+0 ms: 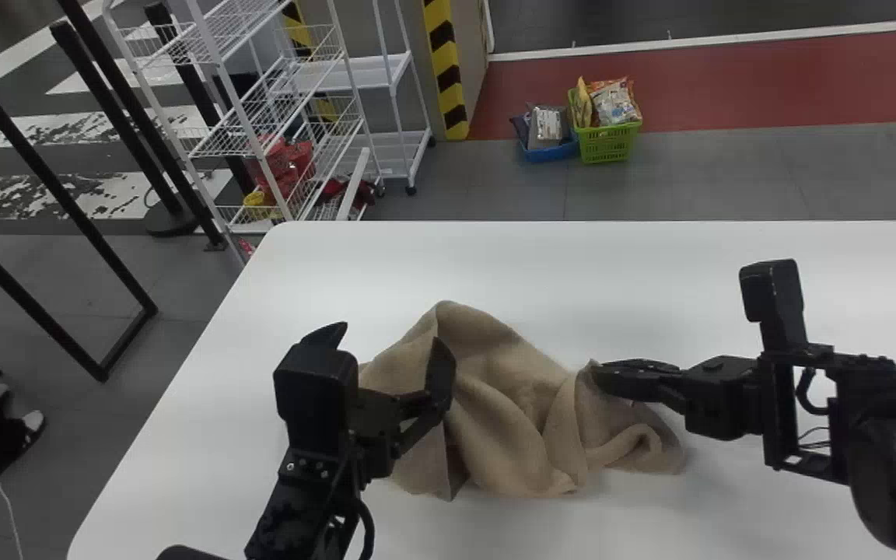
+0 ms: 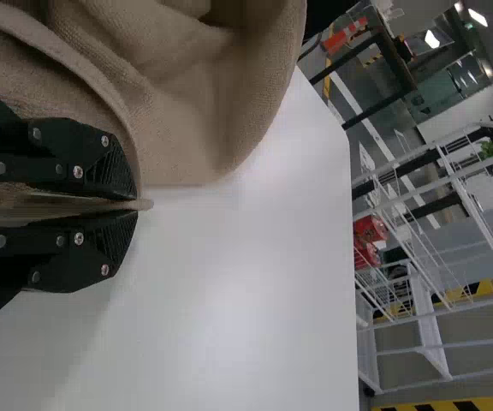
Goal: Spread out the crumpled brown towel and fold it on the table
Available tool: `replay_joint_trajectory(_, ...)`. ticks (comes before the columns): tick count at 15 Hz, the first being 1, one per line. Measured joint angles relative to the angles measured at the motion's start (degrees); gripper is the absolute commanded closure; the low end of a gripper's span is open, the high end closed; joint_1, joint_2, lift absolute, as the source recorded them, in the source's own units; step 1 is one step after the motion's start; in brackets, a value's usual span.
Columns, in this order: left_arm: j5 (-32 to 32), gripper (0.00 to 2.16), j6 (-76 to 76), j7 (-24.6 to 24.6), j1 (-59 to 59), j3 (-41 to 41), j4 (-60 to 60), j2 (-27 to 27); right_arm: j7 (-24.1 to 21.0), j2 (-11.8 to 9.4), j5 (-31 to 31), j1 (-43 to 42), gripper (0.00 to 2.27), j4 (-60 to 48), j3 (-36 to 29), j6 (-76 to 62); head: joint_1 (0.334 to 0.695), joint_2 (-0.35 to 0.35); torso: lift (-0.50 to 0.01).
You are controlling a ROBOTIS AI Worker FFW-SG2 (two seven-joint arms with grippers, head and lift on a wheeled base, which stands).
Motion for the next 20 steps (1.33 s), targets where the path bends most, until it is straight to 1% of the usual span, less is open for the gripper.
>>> replay_joint_trajectory(3, 0.07, 0.04, -0.03, 0.09, 0.09, 0.05, -0.03, -0.02, 0.12, 0.00, -0.70, 2.35, 1.69, -3.99, -1.33, -1.36, 0.695, 0.267, -0.127)
replay_joint_trajectory(6, 0.18, 0.04, -0.04, 0.11, 0.55, 0.06, -0.17, -0.08, 0.05, 0.00, -1.16, 5.83, 1.69, -14.52, -4.61, 1.19, 0.695, 0.242, -0.127)
replay_joint_trajectory(7, 0.29, 0.04, -0.04, 0.03, 0.82, 0.09, -0.30, -0.07, 0.13, 0.00, -1.37, 6.72, 1.69, -18.95, -6.37, 3.44, 0.695, 0.232, -0.127)
replay_joint_trajectory(8, 0.38, 0.04, -0.08, -0.06, 1.09, 0.12, -0.48, -0.04, 0.19, 0.00, -1.47, 7.04, 1.69, -22.93, -8.27, 6.19, 0.695, 0.205, -0.127)
replay_joint_trajectory(9, 0.46, 0.04, -0.13, -0.13, 1.28, 0.15, -0.67, -0.01, 0.44, 0.00, -1.54, 6.73, 1.74, -26.10, -10.32, 9.39, 0.695, 0.189, -0.127)
replay_joint_trajectory(11, 0.72, 0.04, 0.00, -1.41, 1.74, 0.45, -1.12, 0.00, 1.42, 0.00, -2.16, 4.63, 1.74, -30.03, -14.18, 16.13, 0.695, 0.160, -0.127)
replay_joint_trajectory(13, 1.27, 0.04, 0.48, -4.01, 2.30, 0.90, -1.54, 0.00, 1.74, 0.00, -2.49, 2.45, 1.74, -34.18, -16.26, 22.37, 0.695, 0.129, -0.127)
replay_joint_trajectory(16, 3.19, 0.04, 3.82, -13.40, 3.88, 2.14, -3.32, 0.11, 0.81, 0.01, -1.65, -0.93, 1.74, -40.74, -17.32, 29.20, 0.695, 0.098, -0.127)
replay_joint_trajectory(18, 3.60, 0.04, 5.77, -18.21, 4.95, 2.85, -4.49, 0.30, -2.14, 0.00, -0.57, -4.28, 1.74, -41.36, -19.24, 32.09, 0.695, 0.044, -0.127)
replay_joint_trajectory(20, 3.56, 0.04, 7.86, -20.80, 5.35, 3.26, -4.99, 0.64, -6.00, 0.00, -0.28, -5.85, 1.74, -41.13, -21.22, 32.44, 0.695, 0.012, -0.127)
